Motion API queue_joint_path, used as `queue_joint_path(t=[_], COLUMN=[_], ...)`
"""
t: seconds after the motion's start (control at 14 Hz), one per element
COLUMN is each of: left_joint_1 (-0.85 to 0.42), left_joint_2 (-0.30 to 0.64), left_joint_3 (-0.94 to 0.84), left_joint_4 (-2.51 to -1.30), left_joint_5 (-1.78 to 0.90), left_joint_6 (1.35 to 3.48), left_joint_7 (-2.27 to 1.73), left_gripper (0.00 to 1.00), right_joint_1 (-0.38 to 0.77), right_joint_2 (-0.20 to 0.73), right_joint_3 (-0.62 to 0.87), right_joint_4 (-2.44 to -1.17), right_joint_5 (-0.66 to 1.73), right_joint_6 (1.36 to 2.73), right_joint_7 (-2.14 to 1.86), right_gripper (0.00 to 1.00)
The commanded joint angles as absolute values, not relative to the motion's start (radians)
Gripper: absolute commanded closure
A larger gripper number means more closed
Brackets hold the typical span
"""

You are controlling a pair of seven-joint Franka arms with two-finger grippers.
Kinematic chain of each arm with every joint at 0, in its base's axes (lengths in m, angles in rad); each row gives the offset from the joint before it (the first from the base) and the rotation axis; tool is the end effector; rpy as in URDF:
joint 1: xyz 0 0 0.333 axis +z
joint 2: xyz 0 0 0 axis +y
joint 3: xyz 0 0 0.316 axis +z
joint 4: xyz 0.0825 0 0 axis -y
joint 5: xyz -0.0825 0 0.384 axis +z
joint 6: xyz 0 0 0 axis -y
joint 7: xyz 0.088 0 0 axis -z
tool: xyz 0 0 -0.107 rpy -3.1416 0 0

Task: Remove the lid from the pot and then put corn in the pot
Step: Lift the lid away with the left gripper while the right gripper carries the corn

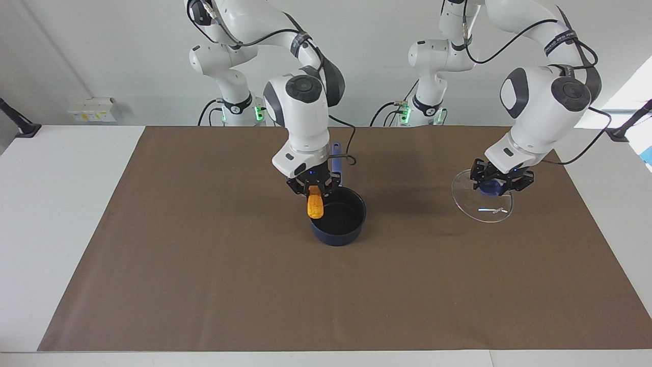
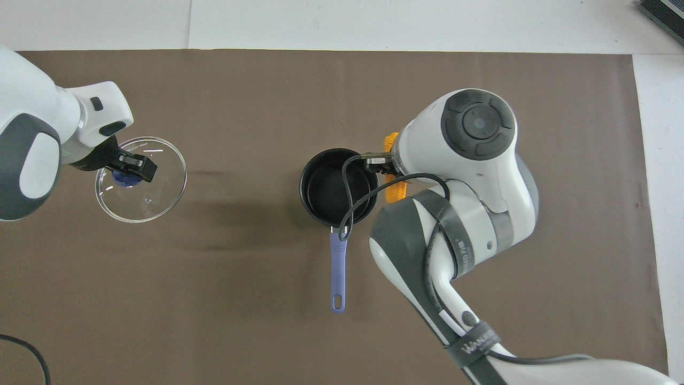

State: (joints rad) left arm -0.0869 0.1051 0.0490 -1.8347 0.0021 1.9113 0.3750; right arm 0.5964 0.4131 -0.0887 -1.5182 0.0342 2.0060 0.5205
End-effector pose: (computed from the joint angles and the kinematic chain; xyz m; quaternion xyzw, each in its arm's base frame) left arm 0.5876 -0.0230 0.4677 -0.9786 0.2054 0.0146 0.0011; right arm 0.5946 0.3430 0.4318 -0.9992 0.0086 -0.0342 0.0171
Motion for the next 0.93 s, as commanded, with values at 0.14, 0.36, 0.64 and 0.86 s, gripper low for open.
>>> queue_joint_path(t=[0.14,0.36,0.64,0.86], left_joint_1=[0.015,0.035,0.037,0.038], left_joint_2=[0.074,0.08,0.127,0.159], left_joint_3=[0.04,0.04,0.04,0.04], left_joint_4=[-2.032,-2.143,-2.172,-2.172], left_joint_5=[-0.011,-0.011,-0.011,-0.011], left_joint_6=[2.155,2.297,2.35,2.373], left_joint_7=[0.531,0.538,0.538,0.532], left_gripper=[1.0,1.0,1.0,1.0], right_joint_1=[0.63,0.63,0.643,0.652], right_joint_2=[0.495,0.521,0.525,0.525], right_joint_3=[-0.092,-0.091,-0.087,-0.084], right_joint_4=[-1.477,-1.48,-1.508,-1.534], right_joint_5=[0.031,0.025,0.034,0.034], right_joint_6=[2.046,2.074,2.132,2.137], right_joint_7=[0.543,0.543,0.523,0.526], right_gripper=[1.0,1.0,1.0,1.0])
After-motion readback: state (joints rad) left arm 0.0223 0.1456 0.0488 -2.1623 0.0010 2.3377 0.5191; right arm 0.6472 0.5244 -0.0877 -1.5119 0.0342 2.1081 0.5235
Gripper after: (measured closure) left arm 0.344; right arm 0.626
